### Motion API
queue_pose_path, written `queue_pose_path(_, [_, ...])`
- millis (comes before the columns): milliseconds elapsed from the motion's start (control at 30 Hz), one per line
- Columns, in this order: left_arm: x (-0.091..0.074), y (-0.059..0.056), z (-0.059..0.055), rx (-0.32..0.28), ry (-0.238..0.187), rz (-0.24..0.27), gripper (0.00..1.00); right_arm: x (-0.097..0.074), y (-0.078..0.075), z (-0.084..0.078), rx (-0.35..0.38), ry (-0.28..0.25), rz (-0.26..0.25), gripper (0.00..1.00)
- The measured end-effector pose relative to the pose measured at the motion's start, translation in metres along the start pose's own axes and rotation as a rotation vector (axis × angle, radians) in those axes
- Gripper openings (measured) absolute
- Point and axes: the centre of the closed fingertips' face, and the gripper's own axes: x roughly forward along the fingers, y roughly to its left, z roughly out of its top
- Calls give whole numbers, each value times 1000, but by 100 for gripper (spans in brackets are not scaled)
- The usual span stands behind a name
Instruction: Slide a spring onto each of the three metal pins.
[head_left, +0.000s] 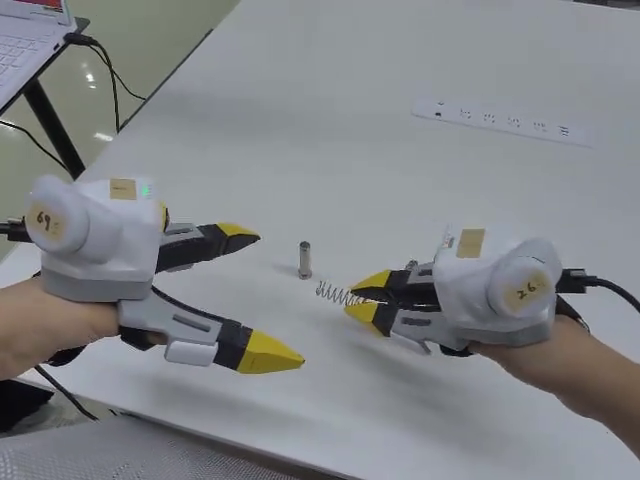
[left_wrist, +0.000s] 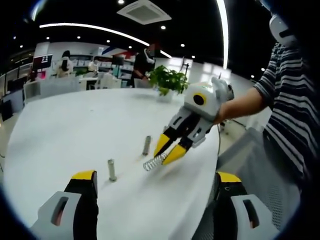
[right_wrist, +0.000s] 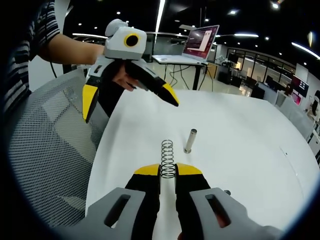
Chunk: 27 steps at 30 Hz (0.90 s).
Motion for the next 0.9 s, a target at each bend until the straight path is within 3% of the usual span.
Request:
queue_pose_path(333, [13,-19,0,8,19,-71,89,-33,-2,-20,-50,45,-2,7])
queue_pose_path(600, [28,-28,6,29,20,-119,85,-46,2,-22,-81,57,16,7])
queue_pose_path(900, [51,-37,16,64,12,-166,74,-58,-1,-21,-66,41,13,7])
